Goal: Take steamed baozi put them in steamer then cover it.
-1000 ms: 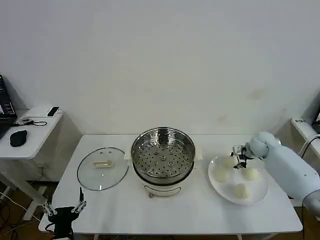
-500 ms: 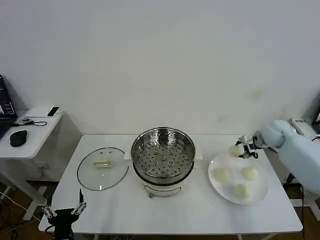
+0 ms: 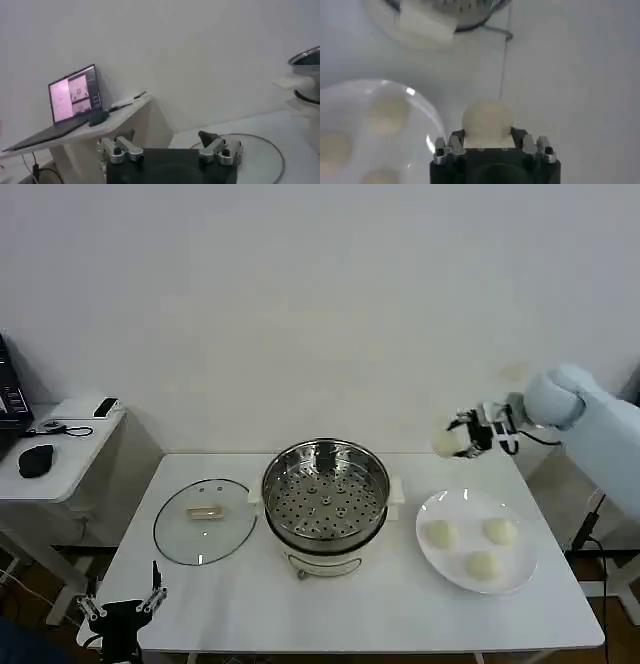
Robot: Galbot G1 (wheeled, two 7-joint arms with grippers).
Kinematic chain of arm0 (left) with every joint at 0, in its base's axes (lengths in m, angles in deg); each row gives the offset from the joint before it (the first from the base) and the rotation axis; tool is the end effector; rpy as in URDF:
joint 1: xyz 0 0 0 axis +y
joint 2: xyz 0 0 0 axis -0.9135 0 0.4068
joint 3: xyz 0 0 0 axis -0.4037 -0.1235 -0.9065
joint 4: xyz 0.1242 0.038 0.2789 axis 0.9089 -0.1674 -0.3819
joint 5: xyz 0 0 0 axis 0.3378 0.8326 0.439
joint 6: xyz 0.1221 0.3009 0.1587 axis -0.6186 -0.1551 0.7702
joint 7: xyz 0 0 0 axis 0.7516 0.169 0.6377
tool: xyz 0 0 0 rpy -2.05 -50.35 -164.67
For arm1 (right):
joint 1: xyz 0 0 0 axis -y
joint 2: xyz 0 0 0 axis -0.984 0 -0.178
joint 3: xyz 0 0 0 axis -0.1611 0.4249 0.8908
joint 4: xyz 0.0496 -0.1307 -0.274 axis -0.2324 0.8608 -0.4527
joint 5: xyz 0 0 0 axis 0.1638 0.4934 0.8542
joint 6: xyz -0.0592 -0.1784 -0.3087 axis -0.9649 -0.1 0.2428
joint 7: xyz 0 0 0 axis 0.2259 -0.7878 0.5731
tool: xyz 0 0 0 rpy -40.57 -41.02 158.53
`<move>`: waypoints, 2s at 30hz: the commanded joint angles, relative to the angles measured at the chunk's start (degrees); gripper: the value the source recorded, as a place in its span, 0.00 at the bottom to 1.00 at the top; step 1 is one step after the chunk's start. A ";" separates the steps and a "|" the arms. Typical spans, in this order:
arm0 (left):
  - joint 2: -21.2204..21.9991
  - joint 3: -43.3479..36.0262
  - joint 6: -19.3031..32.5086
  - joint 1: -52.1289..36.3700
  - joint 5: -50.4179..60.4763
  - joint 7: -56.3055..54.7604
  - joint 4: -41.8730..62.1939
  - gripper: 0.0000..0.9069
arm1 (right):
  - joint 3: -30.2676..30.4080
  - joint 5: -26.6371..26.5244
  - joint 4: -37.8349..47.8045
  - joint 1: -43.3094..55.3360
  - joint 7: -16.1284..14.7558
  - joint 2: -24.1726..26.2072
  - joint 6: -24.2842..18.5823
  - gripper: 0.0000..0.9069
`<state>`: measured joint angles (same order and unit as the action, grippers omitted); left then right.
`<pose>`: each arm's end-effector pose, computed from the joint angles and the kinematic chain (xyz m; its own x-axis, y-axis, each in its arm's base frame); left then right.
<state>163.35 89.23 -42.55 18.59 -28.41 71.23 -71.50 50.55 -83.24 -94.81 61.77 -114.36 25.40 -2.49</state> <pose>0.1507 0.0664 -0.2839 -0.9405 -0.3337 0.0640 -0.2915 0.8891 0.3529 0.5192 -0.1000 -0.0340 -0.4861 -0.2759 0.8292 -0.8215 -0.1795 -0.5413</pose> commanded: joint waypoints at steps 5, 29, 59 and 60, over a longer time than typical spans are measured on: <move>0.00 0.96 -0.37 -0.98 -0.67 -0.01 0.04 1.00 | 16.41 -5.29 -1.71 15.37 0.04 -13.93 -0.62 0.71; -0.52 3.39 -1.01 -1.42 -1.32 0.07 0.81 1.00 | 22.82 8.79 8.36 9.54 4.65 -28.80 -19.94 0.70; -0.20 2.68 -0.82 -1.38 -1.28 0.33 -0.17 1.00 | 21.97 12.39 14.50 7.72 9.82 -31.84 -27.90 1.00; -0.35 2.65 -0.93 -1.47 -1.32 0.48 -0.39 1.00 | 21.18 11.66 13.23 8.20 9.74 -31.22 -27.53 1.00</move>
<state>163.04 92.05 -43.42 17.05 -29.81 71.68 -71.66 72.71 -70.20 -79.98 69.27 -105.61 -6.11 -29.29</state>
